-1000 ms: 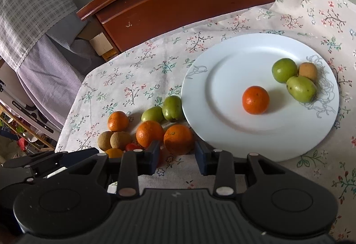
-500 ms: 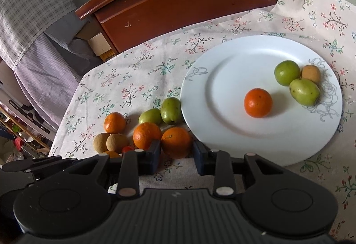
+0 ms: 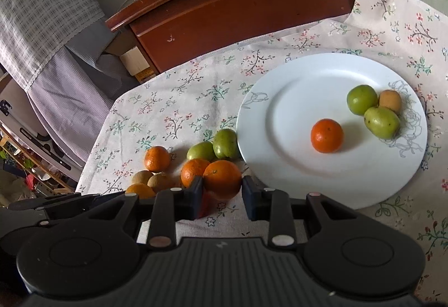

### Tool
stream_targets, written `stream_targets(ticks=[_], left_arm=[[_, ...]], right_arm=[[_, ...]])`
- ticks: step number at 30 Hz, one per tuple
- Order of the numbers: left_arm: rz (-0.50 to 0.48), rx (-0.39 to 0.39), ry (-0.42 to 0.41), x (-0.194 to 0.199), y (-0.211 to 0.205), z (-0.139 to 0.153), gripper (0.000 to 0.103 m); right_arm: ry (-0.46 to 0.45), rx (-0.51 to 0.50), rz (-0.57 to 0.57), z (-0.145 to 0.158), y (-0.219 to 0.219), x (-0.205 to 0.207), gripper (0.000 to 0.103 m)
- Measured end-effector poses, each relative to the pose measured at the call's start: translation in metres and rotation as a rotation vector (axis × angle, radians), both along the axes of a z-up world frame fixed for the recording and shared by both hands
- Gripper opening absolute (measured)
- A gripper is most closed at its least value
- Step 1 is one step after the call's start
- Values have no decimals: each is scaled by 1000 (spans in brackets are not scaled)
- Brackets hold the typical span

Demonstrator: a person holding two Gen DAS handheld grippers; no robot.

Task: Organize fruits
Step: 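Close the left tool on a large tangerine while the right tool grasps another tangerine, then carry the tangerine in the left tool to the plate while the right tool carries its tangerine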

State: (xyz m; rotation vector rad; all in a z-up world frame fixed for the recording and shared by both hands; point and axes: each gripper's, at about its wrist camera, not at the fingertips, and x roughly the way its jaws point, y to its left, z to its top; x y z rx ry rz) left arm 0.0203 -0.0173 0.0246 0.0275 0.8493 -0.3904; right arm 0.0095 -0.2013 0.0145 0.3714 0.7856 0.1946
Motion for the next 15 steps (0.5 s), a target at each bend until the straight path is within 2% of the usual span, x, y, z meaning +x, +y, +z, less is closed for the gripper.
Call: stream_targets(ticks=[15], left_arm=[[-29,-67,-69,-6,-14,37,31]], right_arm=[[-71,35,-30,34,-17,-10,30]])
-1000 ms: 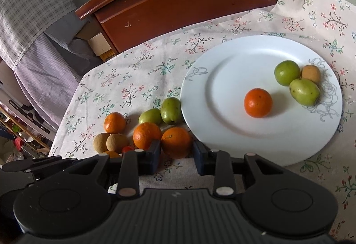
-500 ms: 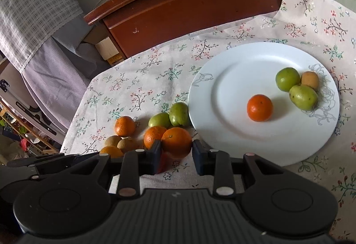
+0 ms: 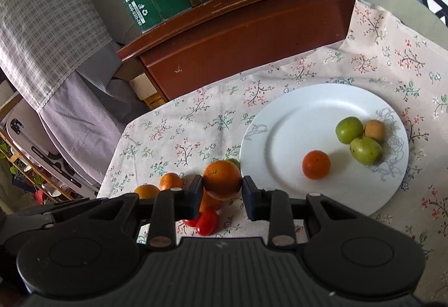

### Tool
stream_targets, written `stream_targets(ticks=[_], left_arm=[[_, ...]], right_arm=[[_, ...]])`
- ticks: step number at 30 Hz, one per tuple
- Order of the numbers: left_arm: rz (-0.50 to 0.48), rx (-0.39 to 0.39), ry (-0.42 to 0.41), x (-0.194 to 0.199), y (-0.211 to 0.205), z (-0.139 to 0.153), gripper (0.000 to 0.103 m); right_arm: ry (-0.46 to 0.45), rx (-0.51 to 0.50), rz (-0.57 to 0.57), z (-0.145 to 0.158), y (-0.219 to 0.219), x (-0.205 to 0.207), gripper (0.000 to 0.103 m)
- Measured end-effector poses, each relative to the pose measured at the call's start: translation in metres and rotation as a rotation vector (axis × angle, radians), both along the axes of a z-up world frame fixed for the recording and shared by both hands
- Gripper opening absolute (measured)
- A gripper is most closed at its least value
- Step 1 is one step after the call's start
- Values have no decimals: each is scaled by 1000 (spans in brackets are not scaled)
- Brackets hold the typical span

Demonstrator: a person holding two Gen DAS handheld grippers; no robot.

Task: Organize fruits
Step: 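Carry the tangerine in the left tool to the plate while the right tool carries its tangerine, then open both tools to release the two tangerines onto the plate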

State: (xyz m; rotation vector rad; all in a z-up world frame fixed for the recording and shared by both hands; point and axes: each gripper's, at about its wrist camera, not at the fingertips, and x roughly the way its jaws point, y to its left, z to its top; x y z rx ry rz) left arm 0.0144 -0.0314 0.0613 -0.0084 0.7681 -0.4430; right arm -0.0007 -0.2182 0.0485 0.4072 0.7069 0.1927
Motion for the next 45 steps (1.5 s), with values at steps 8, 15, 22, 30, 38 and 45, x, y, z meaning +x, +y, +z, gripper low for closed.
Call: stream_targets(ticks=[8,15,22,30,38,45], left_arm=[[-52,-20,4,6,-17,12,31],[-97,-17,14,18,-29,16,32],[-155,-13,30,34,-48,7,32],[-179,-17,48,49,-62,-6,32],[-195,-4,68,57,-75,-23,32],[-202,-15,81,61,-83,-29,32]], right_arm=[[-47,-21,-63,24,-25,1,30],[-62,-3,-83,41,-55,8,30],[-28,3,-123,30,-71,19,30],[65,64,-163,3,-82,34,30],[103,79,-172,-10,-82,44,30],[128,86,-177,-17,-82,50,31]])
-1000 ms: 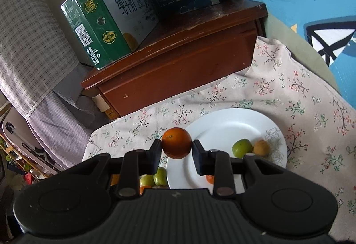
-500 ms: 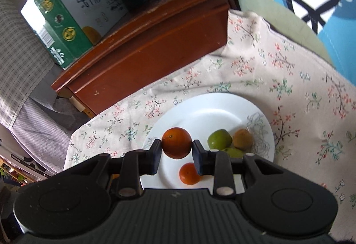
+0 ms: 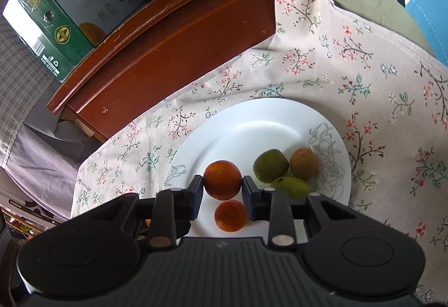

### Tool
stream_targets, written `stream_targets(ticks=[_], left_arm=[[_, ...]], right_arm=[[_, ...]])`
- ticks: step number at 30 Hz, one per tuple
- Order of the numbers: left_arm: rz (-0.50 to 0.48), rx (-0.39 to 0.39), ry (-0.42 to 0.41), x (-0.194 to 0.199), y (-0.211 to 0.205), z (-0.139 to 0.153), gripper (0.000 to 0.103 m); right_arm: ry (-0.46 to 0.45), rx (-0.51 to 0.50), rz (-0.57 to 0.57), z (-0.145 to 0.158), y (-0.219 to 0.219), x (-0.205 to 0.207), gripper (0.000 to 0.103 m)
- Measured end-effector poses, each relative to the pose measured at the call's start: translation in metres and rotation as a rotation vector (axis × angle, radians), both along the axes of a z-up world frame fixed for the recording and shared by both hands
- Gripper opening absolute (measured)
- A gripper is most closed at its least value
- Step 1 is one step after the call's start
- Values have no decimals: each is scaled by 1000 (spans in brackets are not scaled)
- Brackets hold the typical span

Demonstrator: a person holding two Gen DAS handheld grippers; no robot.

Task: Organize fruits
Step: 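Open both tools to release the two tangerines onto the plate, then withdraw both tools from the plate toward the remaining fruit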

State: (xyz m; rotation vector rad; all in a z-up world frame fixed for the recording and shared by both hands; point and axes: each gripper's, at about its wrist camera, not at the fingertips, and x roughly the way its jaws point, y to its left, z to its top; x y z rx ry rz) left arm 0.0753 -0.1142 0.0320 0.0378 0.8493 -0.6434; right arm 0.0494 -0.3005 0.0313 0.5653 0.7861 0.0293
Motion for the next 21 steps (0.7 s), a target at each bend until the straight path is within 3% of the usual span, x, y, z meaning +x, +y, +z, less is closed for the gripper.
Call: stream_targets(ticks=[3,5,7,11,13,21], left_arm=[[0,-7,-12,-1,-1,3,34],[4,-10,-24,-3,1,7,45],[28,-15,-43,-6,3,12,65],[45,-12,-66,-7,10,25,68],[69,1,-73,-7,15,31,76],[152,35,-66,-5,44,47,79]], right_arm=[[5,3,-12,-1,0,0,33],[-4,1,-21,1,-1,0,33],[-16,-3,-25,3,-1,-1,33],[-32,-3,-25,7,-2,-2,33],[-37,-8,-21,8,-1,-3,33],[-43,-9,10,11,4,-5,33]])
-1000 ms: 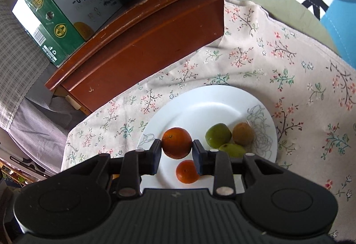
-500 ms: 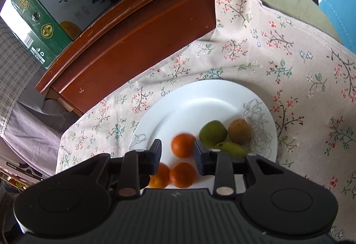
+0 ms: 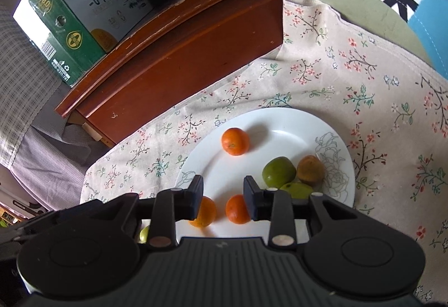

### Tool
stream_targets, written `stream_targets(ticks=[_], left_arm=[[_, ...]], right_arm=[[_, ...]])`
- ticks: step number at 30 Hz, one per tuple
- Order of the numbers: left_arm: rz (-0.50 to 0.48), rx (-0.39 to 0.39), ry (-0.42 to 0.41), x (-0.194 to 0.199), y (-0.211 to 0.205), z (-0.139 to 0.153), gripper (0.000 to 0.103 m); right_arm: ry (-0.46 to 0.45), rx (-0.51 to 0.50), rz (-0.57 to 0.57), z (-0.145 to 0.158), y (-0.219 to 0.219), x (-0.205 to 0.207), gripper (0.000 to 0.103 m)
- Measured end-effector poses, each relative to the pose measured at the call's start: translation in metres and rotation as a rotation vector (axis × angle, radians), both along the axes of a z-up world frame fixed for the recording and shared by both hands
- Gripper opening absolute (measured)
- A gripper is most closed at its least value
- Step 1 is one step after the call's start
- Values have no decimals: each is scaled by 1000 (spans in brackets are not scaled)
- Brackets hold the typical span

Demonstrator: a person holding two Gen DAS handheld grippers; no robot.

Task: Organize fruits
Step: 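Withdraw both tools from the plate toward the remaining fruit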

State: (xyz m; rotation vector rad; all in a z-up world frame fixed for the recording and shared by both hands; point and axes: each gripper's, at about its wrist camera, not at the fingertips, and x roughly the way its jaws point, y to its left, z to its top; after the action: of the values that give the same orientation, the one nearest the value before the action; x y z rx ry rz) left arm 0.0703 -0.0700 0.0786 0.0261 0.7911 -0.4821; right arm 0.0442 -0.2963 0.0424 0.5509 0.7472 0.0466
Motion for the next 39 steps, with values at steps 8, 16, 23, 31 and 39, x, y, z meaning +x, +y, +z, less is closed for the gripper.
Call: stream_targets(ticks=[8,16,23,31,39], left_arm=[[56,17,9,-6,28,6,79],[96,36,16,-11,51,9,79],[134,35,39,-12,74,3,80],[156,91,47,-16,85,-13,80],[145,119,73,-17,93,-32,78]], right_arm=[[-3,-23,66,1,15,-7,34],[-8,-31,124,2,33,-19,34],[-26,-58,186,4,51,-32,34],[-31,-94,276,-2,77,-40,34],[-10,-130,362,-16,99,-41,34]])
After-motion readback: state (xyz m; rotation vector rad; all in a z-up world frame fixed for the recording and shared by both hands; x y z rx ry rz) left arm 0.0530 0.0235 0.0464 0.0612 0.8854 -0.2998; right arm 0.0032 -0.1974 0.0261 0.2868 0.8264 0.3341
